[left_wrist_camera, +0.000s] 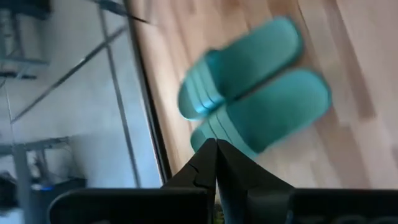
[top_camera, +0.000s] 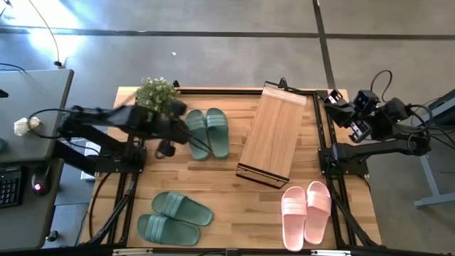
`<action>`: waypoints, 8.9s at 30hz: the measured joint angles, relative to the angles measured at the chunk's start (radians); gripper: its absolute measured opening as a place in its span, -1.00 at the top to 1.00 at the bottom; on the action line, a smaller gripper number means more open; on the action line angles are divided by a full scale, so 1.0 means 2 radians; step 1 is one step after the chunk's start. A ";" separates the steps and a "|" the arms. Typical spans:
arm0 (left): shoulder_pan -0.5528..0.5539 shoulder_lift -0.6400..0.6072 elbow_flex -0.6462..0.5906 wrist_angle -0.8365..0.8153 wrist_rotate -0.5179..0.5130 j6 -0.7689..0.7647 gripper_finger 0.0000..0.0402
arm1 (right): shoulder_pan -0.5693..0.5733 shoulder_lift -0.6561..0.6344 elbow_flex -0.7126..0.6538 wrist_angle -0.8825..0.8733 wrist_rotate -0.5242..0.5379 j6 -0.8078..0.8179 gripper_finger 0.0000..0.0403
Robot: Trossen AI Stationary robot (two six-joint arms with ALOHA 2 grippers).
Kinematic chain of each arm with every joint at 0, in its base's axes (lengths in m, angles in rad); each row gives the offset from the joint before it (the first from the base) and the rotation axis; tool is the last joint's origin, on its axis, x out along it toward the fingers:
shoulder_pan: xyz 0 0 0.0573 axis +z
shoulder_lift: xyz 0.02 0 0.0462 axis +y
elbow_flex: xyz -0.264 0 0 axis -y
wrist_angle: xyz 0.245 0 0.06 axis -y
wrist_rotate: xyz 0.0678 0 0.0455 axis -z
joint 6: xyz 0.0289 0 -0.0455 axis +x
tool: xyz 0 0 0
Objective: Pick and place slides into the shelf
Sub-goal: Put the green slide under the shelf, then put the slide under the shelf
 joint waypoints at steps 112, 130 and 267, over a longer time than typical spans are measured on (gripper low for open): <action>0.170 -0.043 -0.086 0.352 0.158 0.414 1.00 | 0.000 0.000 0.000 -0.045 0.001 -0.052 1.00; 0.347 0.095 -0.068 0.449 0.380 0.674 1.00 | 0.000 0.000 0.000 -0.040 0.032 -0.065 1.00; 0.192 0.242 0.049 0.142 0.115 0.111 0.46 | 0.000 0.001 0.000 -0.140 0.066 -0.080 1.00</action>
